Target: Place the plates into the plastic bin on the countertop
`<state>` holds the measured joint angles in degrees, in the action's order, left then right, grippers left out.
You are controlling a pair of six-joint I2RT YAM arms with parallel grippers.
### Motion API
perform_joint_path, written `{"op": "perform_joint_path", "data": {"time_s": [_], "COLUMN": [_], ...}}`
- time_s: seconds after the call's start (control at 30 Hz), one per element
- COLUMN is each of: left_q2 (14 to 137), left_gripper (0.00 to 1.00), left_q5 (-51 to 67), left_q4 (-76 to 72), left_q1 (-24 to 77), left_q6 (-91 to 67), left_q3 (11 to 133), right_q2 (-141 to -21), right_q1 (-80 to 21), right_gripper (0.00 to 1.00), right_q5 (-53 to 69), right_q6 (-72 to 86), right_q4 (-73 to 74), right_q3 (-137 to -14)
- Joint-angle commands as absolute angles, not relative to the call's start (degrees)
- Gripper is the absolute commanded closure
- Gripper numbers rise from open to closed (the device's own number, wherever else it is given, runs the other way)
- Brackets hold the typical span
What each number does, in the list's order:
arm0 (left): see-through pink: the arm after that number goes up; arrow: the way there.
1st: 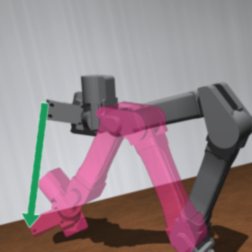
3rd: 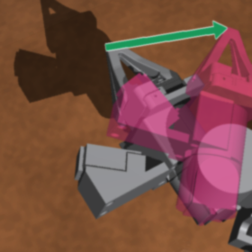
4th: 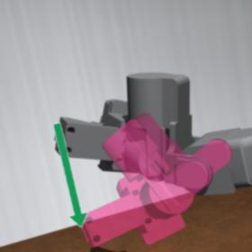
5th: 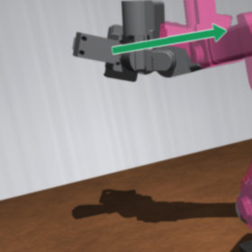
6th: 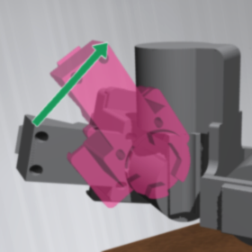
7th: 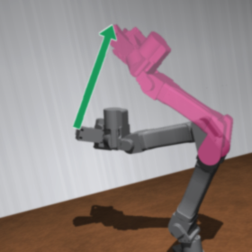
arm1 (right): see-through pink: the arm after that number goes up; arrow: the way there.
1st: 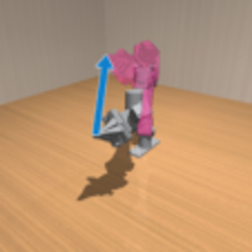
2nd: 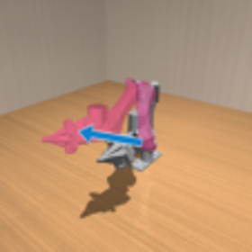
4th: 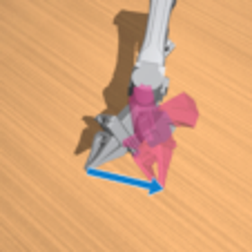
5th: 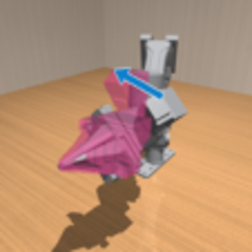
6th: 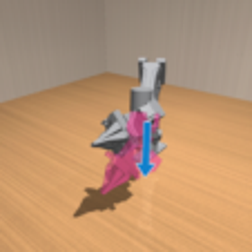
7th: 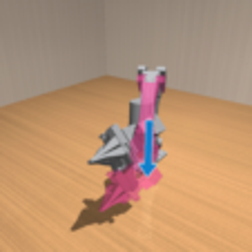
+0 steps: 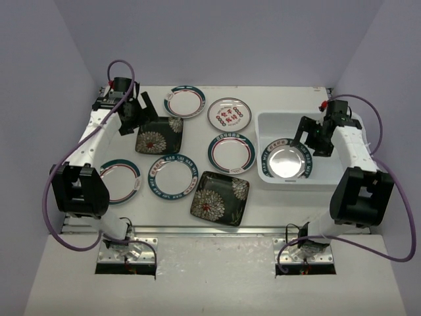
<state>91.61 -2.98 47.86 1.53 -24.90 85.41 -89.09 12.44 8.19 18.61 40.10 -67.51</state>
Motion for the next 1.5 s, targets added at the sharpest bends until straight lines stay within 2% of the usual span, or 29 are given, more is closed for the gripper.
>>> {"op": "perform_joint_path", "data": {"time_s": [0.0,0.13,0.27,0.4,0.6,0.87,0.93,1.03,1.23,1.33,1.47], "left_q2": [97.3,100.9,104.0,106.0,104.0,101.9,101.8,103.8,114.9,123.7,135.8], "left_gripper": [0.00,0.00,0.00,0.00,0.00,0.00,0.00,0.00,0.00,0.00,0.00], "left_q5": [-9.3,-2.7,0.8,0.3,-0.2,-3.7,-1.2,10.8,26.5,27.9,30.1], "left_q4": [47.5,44.0,43.1,45.5,44.2,43.6,42.7,39.1,21.5,14.8,10.9], "left_q1": [0.1,-5.2,-6.5,-7.0,-7.1,-8.2,-8.2,-8.3,-8.8,-8.9,-8.7], "left_q6": [-24.1,-23.1,-24.0,-23.9,-23.3,-20.9,-20.3,-19.5,-21.5,-23.4,-27.1], "left_q3": [91.0,91.6,94.5,98.1,94.8,91.2,91.7,94.3,102.1,108.9,119.5], "right_q2": [-87.1,-81.4,-76.6,-74.3,-73.8,-75.3,-76.0,-75.4,-70.3,-67.2,-64.2], "right_q1": [12.2,12.0,12.0,11.8,11.8,10.9,10.5,10.0,8.8,7.5,5.8], "right_gripper": [0.01,0.01,0.01,0.01,0.01,0.01,0.01,0.01,0.01,0.01,0.01], "right_q5": [1.3,10.6,20.4,23.9,24.8,32.7,33.9,36.3,46.3,50.9,50.8], "right_q6": [22.4,24.8,26.7,27.7,27.2,26.3,26.2,27.6,36.7,42.2,41.4], "right_q4": [47.2,45.2,42.9,43.0,43.3,40.6,40.6,39.5,28.1,22.3,25.5], "right_q3": [-75.1,-73.5,-71.3,-71.8,-73.2,-72.9,-73.3,-73.9,-68.2,-63.8,-64.1]}}
